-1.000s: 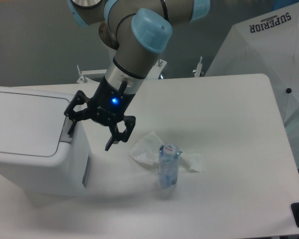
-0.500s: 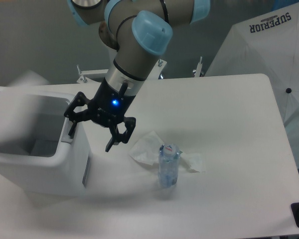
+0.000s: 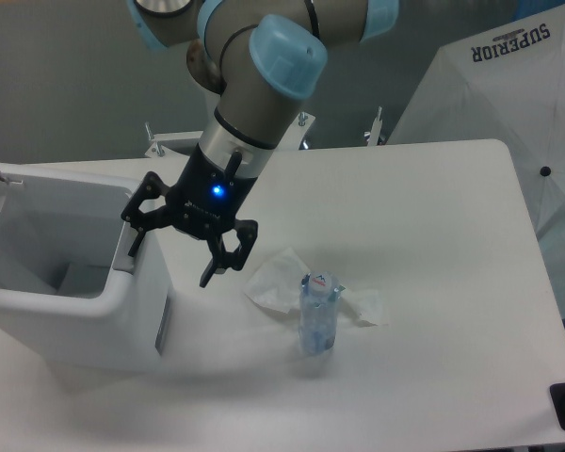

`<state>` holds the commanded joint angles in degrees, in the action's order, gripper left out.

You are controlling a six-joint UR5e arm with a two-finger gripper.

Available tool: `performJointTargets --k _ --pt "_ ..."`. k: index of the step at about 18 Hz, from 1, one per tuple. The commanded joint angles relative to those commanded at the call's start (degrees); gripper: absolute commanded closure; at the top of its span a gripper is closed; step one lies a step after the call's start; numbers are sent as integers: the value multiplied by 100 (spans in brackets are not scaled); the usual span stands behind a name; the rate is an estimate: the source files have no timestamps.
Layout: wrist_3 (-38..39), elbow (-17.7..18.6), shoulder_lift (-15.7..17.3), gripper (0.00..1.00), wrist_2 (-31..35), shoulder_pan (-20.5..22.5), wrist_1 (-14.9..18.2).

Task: Open the trash can

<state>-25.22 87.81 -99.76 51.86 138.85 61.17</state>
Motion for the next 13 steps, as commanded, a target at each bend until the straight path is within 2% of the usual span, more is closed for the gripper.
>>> performJointTargets --k 4,13 --pt "-236 -247 -105 0 9 369 -53" --pt "-1941 -247 -518 0 26 1310 -79"
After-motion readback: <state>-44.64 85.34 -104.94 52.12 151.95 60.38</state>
